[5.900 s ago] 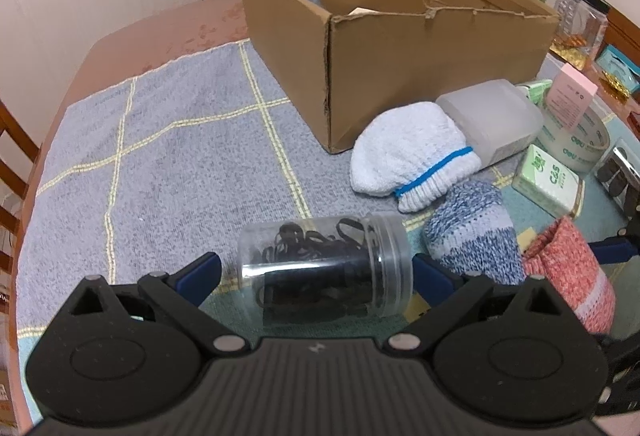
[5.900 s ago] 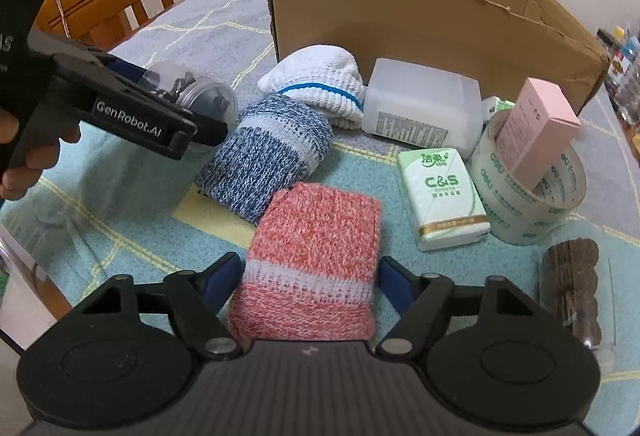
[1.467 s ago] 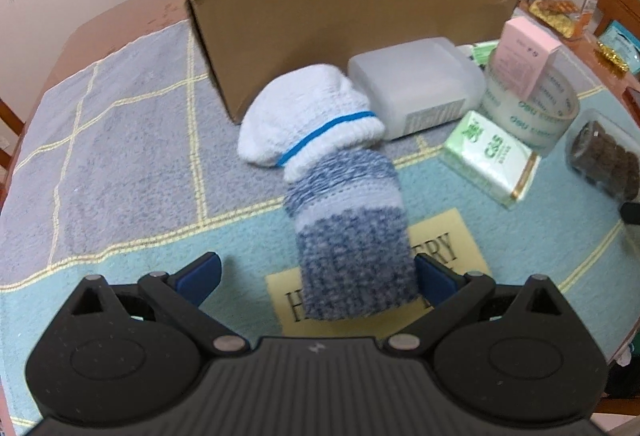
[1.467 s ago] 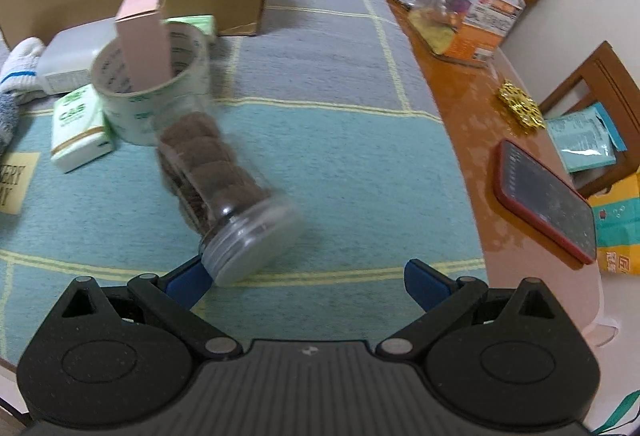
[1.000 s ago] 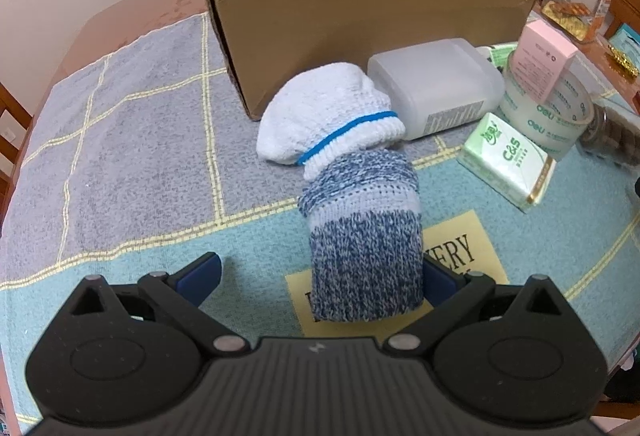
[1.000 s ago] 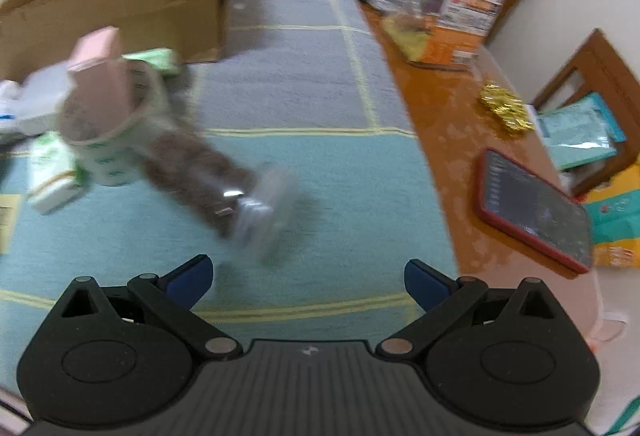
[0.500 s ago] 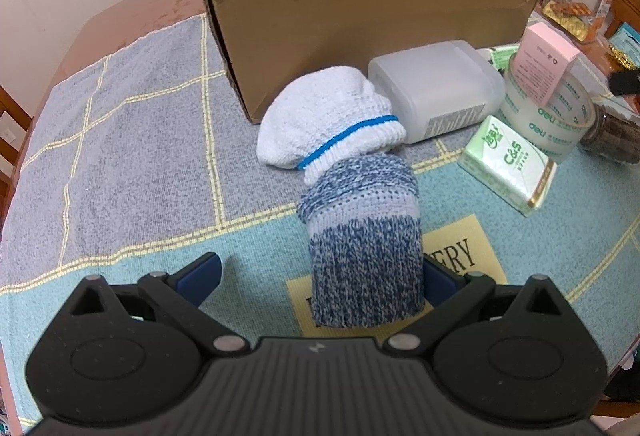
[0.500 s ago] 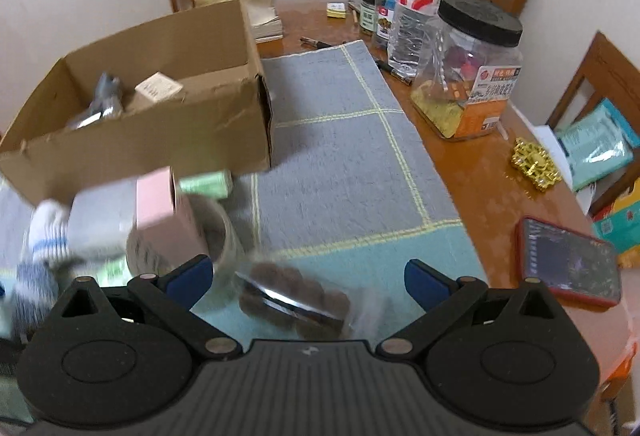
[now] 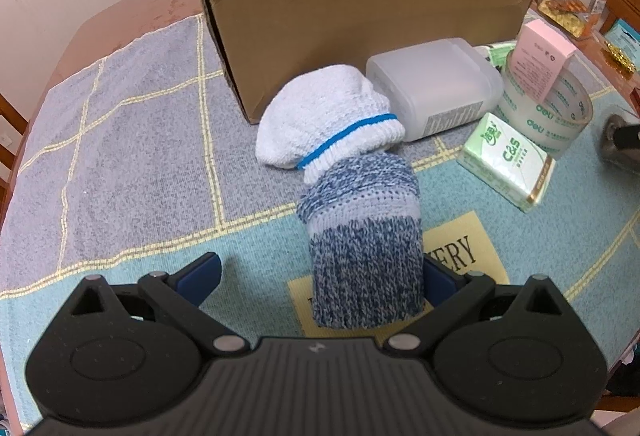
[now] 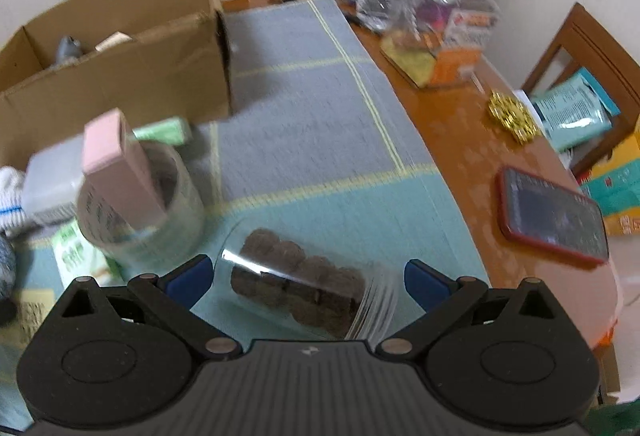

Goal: Organize objects
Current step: 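Lower left tool onto the blue-grey sock while right tool approaches the brown-disc jar, then close left tool on the blue-grey sock while right tool grips the brown-disc jar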

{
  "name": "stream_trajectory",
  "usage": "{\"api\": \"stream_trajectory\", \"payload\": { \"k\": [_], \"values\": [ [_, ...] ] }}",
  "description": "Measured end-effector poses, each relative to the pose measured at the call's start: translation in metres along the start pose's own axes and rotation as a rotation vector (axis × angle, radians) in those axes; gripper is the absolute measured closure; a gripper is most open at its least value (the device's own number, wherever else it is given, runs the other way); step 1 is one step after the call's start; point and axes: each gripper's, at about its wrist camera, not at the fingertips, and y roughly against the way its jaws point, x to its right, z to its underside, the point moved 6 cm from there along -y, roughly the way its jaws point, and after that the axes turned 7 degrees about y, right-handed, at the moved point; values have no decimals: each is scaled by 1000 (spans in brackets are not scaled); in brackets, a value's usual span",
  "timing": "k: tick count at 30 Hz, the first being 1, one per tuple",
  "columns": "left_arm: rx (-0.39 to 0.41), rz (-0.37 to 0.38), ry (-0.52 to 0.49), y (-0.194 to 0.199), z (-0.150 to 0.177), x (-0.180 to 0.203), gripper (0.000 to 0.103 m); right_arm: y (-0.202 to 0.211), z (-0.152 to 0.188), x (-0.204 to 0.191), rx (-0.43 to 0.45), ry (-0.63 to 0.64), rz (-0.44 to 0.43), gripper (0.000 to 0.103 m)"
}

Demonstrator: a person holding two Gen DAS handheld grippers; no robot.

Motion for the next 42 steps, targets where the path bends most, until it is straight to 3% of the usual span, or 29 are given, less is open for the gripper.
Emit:
{"api": "stream_trajectory", "payload": {
  "k": [15, 19, 22, 31, 36, 40, 42],
  "values": [
    [-2, -9, -17, -5, 0, 7, 2, -17, -4, 10, -68, -184, -120, 0],
    [-1, -10, -15, -5, 1, 10, 2, -19, -11, 0, -55, -145, -176, 0],
    [4, -12, -15, -5, 1, 11, 2, -16, -11, -1, -57, -97, -147, 0],
    [36, -15, -10, -8, -8, 9, 3, -23, 1, -6, -127, -113, -127, 0],
    [74, 12, 3, 0, -7, 0, 10, -24, 5, -9, -133, -88, -122, 0],
    [84, 97, 62, 4, -21, 2, 24, -23, 7, -10, -133, -84, -122, 0],
    [62, 126, 91, 10, -11, -2, 28, -24, 7, -10, -133, -82, -122, 0]
  ]
}}
